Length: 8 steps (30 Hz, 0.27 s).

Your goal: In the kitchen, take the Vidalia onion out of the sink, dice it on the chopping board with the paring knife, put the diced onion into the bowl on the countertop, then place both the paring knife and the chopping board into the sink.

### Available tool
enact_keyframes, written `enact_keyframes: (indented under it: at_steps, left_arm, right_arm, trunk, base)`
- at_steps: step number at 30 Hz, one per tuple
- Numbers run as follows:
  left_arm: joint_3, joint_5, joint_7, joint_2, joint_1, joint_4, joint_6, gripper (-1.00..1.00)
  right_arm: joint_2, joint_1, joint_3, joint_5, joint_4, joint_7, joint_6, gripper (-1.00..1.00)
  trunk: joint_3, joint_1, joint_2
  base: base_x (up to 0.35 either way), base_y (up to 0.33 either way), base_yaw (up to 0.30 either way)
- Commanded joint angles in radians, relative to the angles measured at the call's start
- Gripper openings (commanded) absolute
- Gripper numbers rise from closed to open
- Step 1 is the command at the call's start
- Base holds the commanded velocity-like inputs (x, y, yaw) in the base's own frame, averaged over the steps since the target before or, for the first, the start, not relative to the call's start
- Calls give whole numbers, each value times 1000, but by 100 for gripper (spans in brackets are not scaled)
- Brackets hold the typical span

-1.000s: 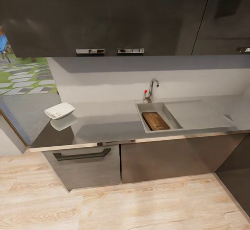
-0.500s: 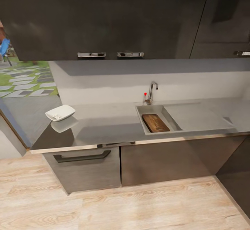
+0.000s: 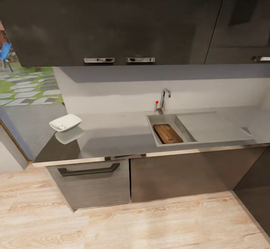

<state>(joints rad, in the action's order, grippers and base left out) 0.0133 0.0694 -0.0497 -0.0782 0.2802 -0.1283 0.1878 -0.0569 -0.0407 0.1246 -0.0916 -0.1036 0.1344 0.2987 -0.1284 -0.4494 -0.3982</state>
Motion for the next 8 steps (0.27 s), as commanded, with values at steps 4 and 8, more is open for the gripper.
enact_keyframes:
  at_steps: [4, 8]
  left_arm:
    - [2, 7, -1, 0, 0, -2, 1, 100]
    - [2, 7, -1, 0, 0, -2, 1, 100]
  right_arm:
    - [6, -1, 9, -10, 1, 4, 4, 100]
    - [7, -1, 9, -10, 1, 4, 4, 100]
  trunk:
    - [-2, -1, -2]
    - [-2, -1, -2]
  base:
    - [0, 0, 0]
    - [0, 0, 0]
